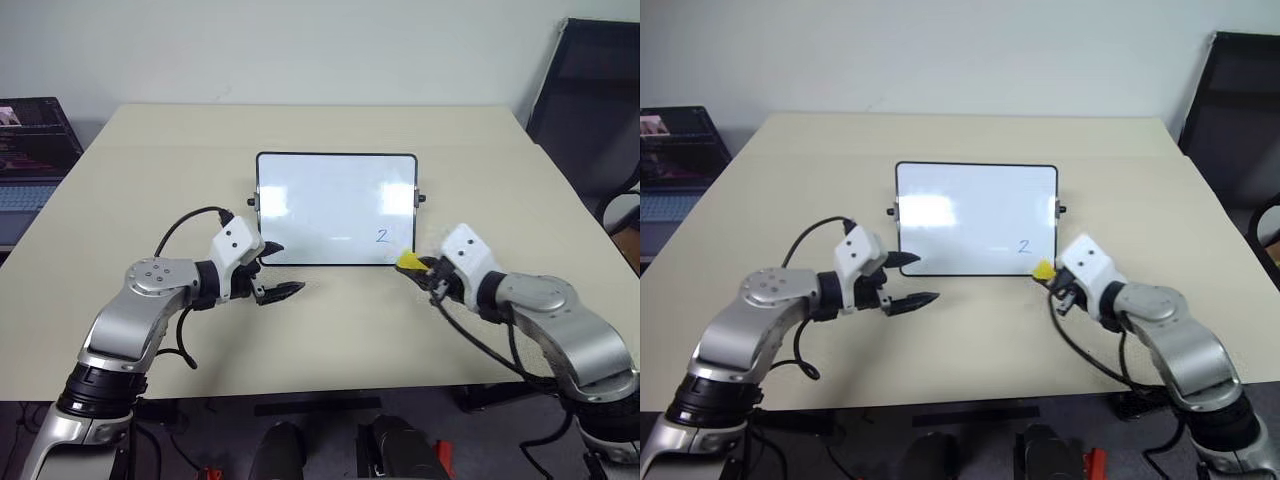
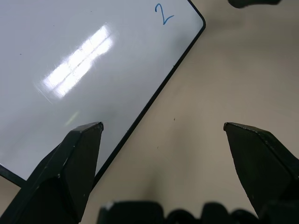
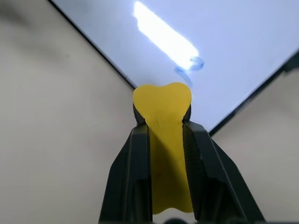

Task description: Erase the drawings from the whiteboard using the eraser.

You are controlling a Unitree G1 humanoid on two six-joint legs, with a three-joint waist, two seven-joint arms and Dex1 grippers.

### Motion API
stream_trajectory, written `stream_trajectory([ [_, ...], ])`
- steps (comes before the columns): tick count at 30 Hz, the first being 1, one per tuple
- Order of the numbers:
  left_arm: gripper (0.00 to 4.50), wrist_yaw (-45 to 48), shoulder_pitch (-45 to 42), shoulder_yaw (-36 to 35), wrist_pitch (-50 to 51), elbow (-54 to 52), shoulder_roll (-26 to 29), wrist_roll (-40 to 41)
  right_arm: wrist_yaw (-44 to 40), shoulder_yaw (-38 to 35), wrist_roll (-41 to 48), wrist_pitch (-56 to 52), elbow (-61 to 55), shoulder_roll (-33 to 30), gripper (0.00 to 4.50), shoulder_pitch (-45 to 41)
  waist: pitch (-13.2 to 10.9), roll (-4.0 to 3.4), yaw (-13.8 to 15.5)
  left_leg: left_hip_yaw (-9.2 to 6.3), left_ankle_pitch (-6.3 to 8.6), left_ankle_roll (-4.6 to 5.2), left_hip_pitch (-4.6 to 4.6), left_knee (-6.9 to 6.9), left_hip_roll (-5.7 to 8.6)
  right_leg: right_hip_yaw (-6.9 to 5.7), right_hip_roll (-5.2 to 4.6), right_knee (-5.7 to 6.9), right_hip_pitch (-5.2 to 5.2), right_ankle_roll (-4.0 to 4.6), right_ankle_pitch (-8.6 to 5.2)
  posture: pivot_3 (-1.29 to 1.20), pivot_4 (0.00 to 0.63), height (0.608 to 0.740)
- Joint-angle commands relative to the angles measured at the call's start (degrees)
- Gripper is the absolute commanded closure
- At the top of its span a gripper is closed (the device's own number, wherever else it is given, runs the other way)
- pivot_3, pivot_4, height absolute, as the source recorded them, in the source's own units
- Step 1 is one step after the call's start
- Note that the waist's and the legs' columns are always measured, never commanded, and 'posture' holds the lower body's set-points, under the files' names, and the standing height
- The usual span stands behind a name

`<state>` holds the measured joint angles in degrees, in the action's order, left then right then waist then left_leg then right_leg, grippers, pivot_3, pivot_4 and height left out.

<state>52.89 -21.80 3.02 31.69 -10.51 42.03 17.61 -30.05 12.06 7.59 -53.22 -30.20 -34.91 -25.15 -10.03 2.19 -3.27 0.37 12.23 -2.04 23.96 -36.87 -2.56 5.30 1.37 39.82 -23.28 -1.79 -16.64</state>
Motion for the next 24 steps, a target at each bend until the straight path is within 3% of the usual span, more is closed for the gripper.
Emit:
stream_trajectory([
  [1, 0.00, 0.1, -1.7, -0.5, -0.1, -0.8, 0.3, 0.1, 2.1, 3.2, -4.4, 4.9, 5.2, 1.3, 3.95, -5.2, 0.0, 0.00, 0.0, 0.01, 0.00, 0.00, 0.00, 0.00, 0.00, 0.01, 0.00, -0.02, 0.00, 0.00, 0.00, 0.00, 0.150, 0.740],
  [11, 0.00, 3.2, -2.0, 0.7, -2.1, 0.4, 1.4, -0.6, 5.8, 9.8, -15.2, 21.2, 29.1, 9.4, 3.98, -17.1, 0.0, 0.00, 0.0, 0.18, 0.00, 0.00, 0.08, 0.07, -0.01, 0.00, -0.01, -0.04, -0.07, 0.26, 0.12, 0.00, 0.150, 0.740],
  [20, 0.00, 3.1, 0.8, -0.2, -2.2, -1.8, 2.2, -0.4, -0.4, 13.2, -16.7, 22.3, 29.1, 9.9, 4.06, -8.7, 0.0, 0.04, 0.0, 0.09, 0.01, 0.01, 0.08, 0.07, -0.02, 0.00, -0.04, -0.05, -0.03, 0.31, 0.14, 0.00, 0.150, 0.740],
  [24, 0.00, 2.6, 1.6, -0.3, -1.5, -3.2, 2.2, 0.0, 5.4, 10.4, -20.6, 26.6, 31.3, 9.9, 4.12, -9.5, 0.0, 0.04, 0.0, 0.09, -0.01, 0.02, -0.02, -0.05, -0.02, 0.05, -0.03, 0.06, 0.00, -0.02, 0.05, 0.00, 0.150, 0.740],
])
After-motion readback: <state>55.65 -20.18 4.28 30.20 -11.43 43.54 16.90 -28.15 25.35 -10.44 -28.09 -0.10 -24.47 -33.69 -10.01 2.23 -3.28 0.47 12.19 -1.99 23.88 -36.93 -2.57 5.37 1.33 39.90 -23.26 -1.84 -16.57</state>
